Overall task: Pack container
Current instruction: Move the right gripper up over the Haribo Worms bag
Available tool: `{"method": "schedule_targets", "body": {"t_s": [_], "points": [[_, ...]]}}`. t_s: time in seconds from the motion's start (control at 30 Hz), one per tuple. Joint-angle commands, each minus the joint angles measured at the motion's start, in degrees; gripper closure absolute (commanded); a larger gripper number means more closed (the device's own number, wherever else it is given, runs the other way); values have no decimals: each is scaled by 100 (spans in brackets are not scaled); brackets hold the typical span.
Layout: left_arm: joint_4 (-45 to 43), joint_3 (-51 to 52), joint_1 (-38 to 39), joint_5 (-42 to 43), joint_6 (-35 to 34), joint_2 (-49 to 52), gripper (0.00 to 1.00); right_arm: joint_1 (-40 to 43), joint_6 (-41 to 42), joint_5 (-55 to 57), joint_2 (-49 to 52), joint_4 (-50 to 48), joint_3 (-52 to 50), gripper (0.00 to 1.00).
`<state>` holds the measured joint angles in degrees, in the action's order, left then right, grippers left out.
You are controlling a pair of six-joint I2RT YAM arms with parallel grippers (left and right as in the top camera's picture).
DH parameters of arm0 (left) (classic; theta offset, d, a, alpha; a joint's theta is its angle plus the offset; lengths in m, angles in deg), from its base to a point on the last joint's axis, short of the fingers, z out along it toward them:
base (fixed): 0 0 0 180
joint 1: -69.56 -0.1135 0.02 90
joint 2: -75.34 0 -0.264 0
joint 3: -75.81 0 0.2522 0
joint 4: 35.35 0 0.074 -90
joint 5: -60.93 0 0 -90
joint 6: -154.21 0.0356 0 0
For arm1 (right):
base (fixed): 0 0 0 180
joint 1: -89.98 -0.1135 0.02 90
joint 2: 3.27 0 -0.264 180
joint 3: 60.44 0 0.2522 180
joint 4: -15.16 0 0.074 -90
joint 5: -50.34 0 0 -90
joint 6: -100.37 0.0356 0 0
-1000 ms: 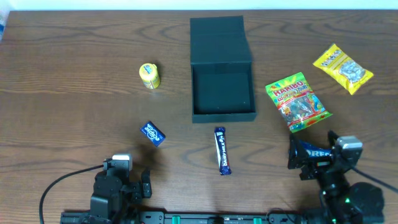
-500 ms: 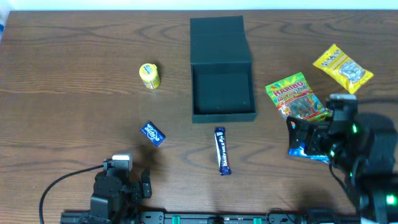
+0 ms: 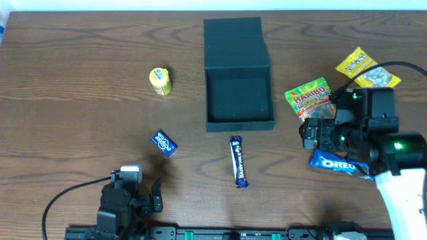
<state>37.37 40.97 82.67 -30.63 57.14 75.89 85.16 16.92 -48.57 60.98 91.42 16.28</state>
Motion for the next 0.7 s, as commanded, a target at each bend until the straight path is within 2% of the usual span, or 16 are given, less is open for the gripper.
{"method": "schedule_targets", "body": {"t_s": [0.0,0.2,0.33,0.53,0.67], "points": [[376,72,-33,-160,-66,-35,5,68,-756,57,201,63,162,1],[376,72,-33,-162,-66,-35,5,188,-1464,107,992,122,855,1],[376,72,-33,-162,-66,-35,5,192,-1823,595,1484,0,1408,1],[376,72,-33,-160,-66,-35,5,289,-2544,697,2074,-682,1709,1],[376,72,-33,-160,-66,-35,5,501,-2677,697,2400,-1113,1709,1]]}}
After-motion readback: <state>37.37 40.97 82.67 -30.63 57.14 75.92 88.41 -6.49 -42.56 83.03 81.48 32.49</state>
